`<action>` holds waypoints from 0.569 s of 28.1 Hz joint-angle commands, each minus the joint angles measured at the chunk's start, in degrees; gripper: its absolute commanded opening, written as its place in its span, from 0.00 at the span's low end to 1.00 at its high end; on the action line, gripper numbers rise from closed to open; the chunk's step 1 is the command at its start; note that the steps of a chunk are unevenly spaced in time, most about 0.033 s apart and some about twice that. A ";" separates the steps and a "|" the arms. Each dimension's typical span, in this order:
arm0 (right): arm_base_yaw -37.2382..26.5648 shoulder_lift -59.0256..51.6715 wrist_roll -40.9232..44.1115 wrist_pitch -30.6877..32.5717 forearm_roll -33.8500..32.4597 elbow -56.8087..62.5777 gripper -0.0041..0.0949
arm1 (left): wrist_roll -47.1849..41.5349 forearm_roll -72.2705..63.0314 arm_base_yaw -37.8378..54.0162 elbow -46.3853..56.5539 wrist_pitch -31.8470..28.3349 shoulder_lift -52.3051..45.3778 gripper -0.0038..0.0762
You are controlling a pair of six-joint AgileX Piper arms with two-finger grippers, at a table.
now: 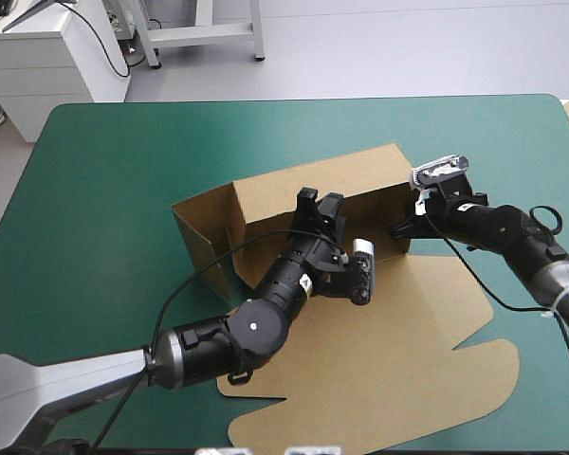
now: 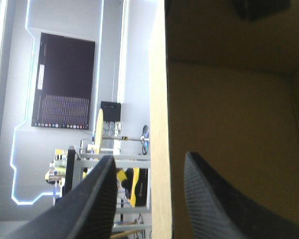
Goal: Fold the box
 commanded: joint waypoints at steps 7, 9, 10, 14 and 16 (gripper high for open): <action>0.12 -0.86 0.88 -0.80 -0.11 -1.22 0.04 | -0.83 4.47 -9.78 -1.66 12.06 -5.20 0.29; 0.12 -0.86 1.01 -0.42 -0.11 -1.22 0.04 | -0.83 4.37 -10.28 -1.66 14.64 -6.11 0.23; 0.12 -0.86 1.11 -0.30 -0.11 -1.22 0.04 | -0.83 4.25 -10.28 -1.66 15.55 -6.72 0.18; 0.12 -1.47 2.00 0.34 -0.11 -1.22 0.04 | -0.83 3.77 -7.25 -1.66 16.01 -10.38 0.05; 0.12 -2.10 3.01 0.58 -0.11 -1.22 0.04 | -0.83 3.52 -4.54 -1.66 15.35 -11.94 0.05</action>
